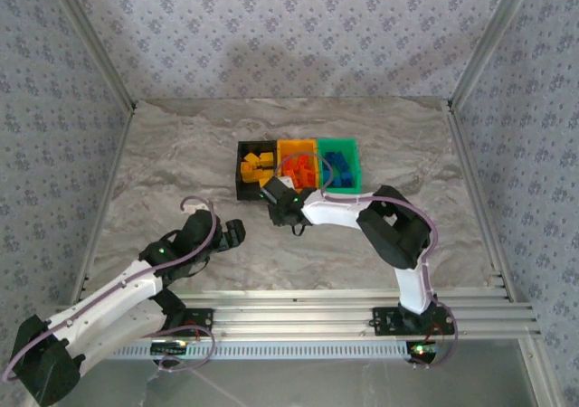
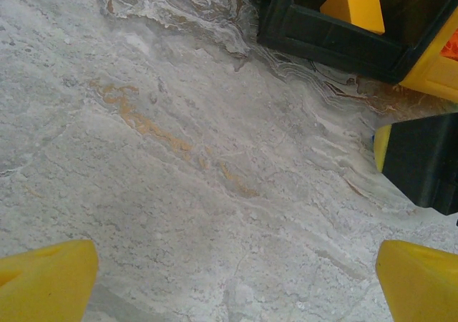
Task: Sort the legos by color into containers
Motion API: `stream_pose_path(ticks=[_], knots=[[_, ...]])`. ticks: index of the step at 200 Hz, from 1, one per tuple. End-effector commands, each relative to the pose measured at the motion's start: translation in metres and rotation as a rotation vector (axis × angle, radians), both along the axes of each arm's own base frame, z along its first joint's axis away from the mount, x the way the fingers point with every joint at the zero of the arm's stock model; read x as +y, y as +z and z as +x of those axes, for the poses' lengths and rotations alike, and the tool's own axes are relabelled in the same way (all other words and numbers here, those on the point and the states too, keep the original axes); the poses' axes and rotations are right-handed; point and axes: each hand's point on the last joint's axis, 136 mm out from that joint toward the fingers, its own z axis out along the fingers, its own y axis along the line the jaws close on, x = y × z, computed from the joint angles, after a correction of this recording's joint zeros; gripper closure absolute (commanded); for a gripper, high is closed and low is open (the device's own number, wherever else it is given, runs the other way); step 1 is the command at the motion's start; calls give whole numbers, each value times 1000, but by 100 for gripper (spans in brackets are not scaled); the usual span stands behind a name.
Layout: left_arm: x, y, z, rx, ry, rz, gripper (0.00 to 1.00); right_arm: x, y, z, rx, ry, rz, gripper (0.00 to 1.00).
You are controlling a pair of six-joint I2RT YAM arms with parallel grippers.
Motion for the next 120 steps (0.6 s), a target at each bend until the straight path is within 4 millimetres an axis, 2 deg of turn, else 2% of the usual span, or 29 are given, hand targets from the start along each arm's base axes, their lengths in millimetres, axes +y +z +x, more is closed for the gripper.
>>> stream_pose_path(ticks=[1, 19, 35, 52, 66, 87, 103, 120], knots=[[6, -1, 0, 2, 26, 11, 0, -15, 20, -10, -31, -11, 27, 67], [6, -2, 0, 2, 26, 12, 0, -26, 46, -16, -74, -17, 63, 67], [6, -2, 1, 2, 28, 14, 0, -45, 71, -15, -113, -40, 87, 67], [5, -3, 2, 5, 28, 15, 0, -71, 95, -6, -156, -89, 112, 68], [4, -4, 3, 9, 28, 16, 0, -97, 110, 9, -184, -148, 126, 67], [4, -5, 4, 17, 30, 18, 0, -126, 117, 37, -185, -224, 134, 67], [3, -5, 4, 21, 30, 16, 0, -144, 109, 61, -159, -272, 110, 67], [3, -5, 4, 25, 31, 15, 0, -153, 101, 86, -127, -301, 102, 66]])
